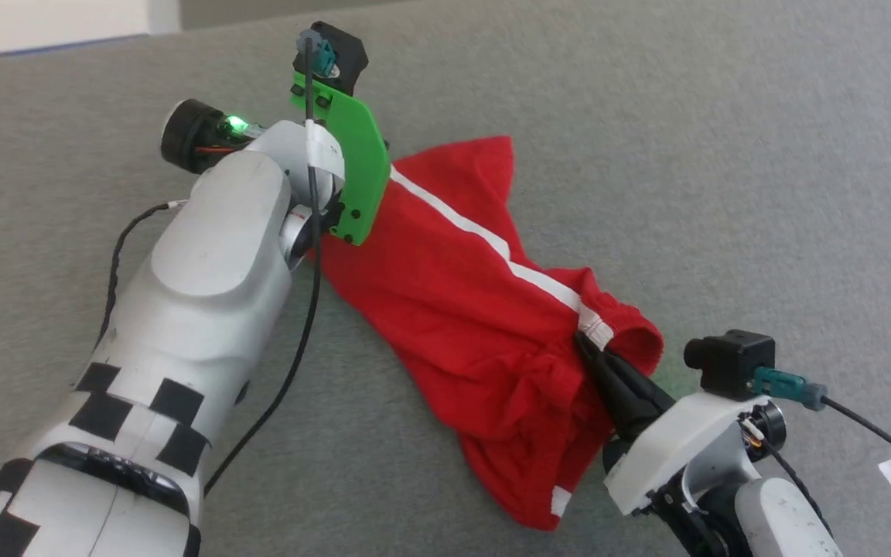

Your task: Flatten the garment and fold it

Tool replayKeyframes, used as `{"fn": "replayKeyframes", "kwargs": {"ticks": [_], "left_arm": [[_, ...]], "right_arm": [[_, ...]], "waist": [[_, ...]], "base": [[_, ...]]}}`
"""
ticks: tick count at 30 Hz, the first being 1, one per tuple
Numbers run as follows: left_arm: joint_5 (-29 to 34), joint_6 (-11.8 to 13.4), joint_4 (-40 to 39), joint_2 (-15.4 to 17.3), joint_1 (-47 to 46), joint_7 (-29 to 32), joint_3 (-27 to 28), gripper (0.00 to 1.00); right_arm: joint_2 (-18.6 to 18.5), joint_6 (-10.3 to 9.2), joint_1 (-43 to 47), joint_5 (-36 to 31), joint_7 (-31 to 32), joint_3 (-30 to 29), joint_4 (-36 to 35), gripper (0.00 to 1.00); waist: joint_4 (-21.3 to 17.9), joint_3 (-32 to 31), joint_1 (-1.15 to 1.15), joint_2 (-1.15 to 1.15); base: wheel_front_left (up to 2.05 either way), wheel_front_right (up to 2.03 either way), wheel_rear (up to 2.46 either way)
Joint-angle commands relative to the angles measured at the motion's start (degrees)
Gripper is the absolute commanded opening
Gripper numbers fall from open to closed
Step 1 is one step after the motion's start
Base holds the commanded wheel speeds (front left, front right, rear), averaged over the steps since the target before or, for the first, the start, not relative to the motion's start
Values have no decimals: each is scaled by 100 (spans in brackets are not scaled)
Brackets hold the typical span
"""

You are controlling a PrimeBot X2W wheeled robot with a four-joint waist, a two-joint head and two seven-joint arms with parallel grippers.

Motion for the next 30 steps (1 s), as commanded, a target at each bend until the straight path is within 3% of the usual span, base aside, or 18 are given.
{"fn": "replayKeyframes", "kwargs": {"ticks": [1,5,6,14,23,30], "left_arm": [[82,-31,72,59,-128,-35,-43,100],[177,12,382,115,-222,-25,-143,100],[131,43,586,84,-253,124,-149,0],[-117,3,778,-58,-213,326,-187,0],[-440,91,531,-113,-264,-751,177,0],[-796,96,392,-84,-361,-1222,551,0]], "right_arm": [[-3,-8,-113,37,-63,22,44,0],[-3,-8,-153,67,-155,42,132,0],[-3,-8,-189,72,-217,-7,179,0],[-3,-8,-243,21,-286,-117,290,0],[-3,-8,-181,-44,-277,-188,335,0],[-3,-8,-27,-95,-221,-285,373,0]], "waist": [[-366,361,-1,0],[-409,443,-1,0],[-393,469,-1,0],[-241,344,-1,0],[-88,132,-1,0],[43,-171,-1,0]], "base": [[0,0,0],[0,0,0],[0,0,0],[0,0,0],[0,0,0],[0,0,0]]}}
